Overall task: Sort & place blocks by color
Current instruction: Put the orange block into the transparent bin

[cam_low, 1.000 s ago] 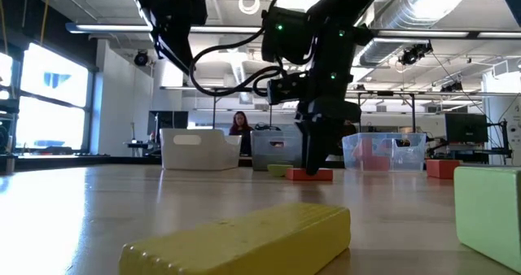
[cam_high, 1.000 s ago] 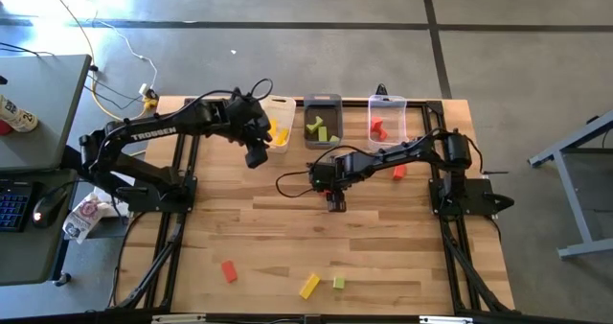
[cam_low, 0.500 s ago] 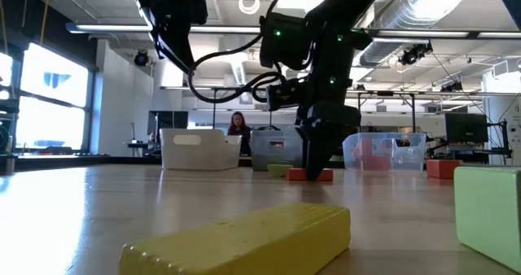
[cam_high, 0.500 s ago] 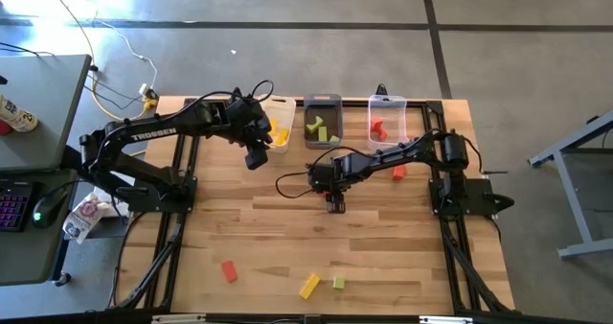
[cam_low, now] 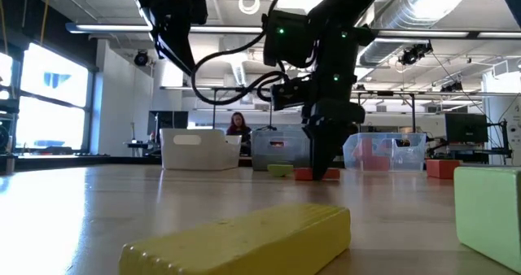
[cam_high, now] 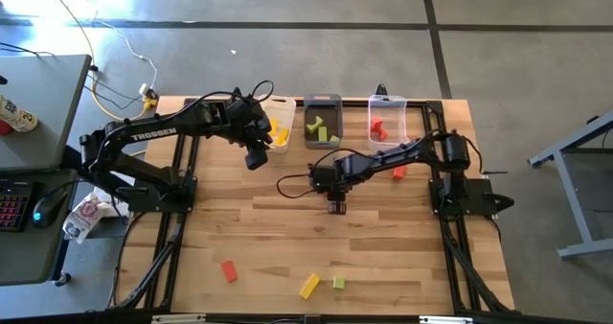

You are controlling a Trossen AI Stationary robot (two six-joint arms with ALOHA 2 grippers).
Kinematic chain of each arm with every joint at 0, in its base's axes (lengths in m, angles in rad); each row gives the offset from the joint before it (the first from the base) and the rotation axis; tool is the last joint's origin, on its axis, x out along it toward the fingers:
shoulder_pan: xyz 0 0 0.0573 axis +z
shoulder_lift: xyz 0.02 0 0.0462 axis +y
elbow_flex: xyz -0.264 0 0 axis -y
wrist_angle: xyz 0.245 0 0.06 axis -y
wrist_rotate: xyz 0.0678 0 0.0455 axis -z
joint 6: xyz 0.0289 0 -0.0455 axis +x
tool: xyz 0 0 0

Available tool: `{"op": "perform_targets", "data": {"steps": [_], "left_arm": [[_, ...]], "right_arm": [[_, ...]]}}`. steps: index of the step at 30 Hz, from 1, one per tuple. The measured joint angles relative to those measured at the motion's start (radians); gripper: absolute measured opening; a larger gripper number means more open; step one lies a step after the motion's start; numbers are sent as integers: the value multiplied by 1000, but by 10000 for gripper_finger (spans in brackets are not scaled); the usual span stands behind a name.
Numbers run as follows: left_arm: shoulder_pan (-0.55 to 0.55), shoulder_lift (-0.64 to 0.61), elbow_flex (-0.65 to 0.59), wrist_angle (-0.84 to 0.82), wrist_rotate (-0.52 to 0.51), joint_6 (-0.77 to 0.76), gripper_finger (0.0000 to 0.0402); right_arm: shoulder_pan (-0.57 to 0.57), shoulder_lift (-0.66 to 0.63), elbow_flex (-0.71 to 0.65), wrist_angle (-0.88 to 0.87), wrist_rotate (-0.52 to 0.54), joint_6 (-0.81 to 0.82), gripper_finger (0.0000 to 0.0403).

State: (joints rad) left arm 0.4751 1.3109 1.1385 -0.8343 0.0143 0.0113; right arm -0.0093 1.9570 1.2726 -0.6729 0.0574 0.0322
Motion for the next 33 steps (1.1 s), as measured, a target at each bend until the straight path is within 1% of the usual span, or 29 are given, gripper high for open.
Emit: {"op": "perform_targets", "data": {"steps": [20,25,33], "left_arm": [[-5,0,0,1,0,0,136],[-11,0,0,1,0,1,136],[-27,0,0,0,1,1,136]], "right_arm": [[10,-123,1,-223,209,121,97],[10,-162,2,-291,313,180,97],[9,-225,2,-417,501,342,98]]}}
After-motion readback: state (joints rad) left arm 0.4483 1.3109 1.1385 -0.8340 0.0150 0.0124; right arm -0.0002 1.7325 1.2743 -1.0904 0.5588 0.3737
